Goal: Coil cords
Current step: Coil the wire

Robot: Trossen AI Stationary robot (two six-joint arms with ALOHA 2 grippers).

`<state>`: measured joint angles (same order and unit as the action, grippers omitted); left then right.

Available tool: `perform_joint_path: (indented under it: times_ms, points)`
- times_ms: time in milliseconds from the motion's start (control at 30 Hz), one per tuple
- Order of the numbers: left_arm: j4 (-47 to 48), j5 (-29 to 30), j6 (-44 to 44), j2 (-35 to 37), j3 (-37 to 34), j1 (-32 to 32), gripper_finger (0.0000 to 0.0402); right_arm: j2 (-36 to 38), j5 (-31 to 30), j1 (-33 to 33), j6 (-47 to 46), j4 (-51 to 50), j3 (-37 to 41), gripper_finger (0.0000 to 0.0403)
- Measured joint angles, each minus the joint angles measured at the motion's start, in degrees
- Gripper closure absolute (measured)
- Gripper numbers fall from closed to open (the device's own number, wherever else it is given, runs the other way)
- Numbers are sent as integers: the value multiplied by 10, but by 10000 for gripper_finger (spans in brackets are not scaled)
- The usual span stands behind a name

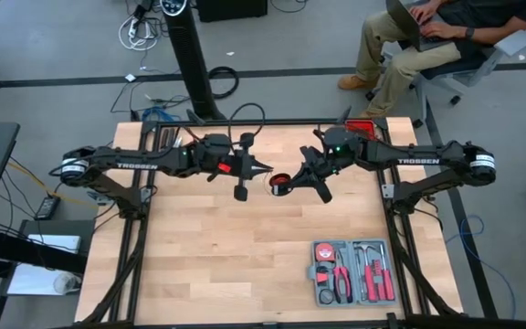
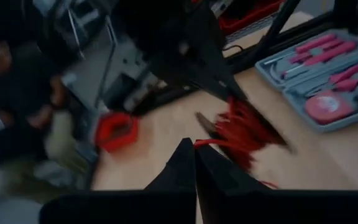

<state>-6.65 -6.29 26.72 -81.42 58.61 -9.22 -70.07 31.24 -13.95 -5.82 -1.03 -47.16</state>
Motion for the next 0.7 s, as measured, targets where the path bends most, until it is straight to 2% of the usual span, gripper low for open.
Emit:
perform_joint_path:
  times_ms: [133,333,467,633,700]
  points:
    - [-32,-2,93,-14,0,0,401,-11,21,11,-1,34,0,402]
    - [-96,-24,178,-29,0,11,401,-18,46,15,-1,69,0,402]
    - [-136,-59,199,-34,0,19,401,-21,77,17,10,109,0,402]
    - [-136,-93,207,-34,1,19,401,-21,129,23,25,173,1,402]
    - [-138,-100,205,-34,1,19,398,-21,130,23,27,180,1,402]
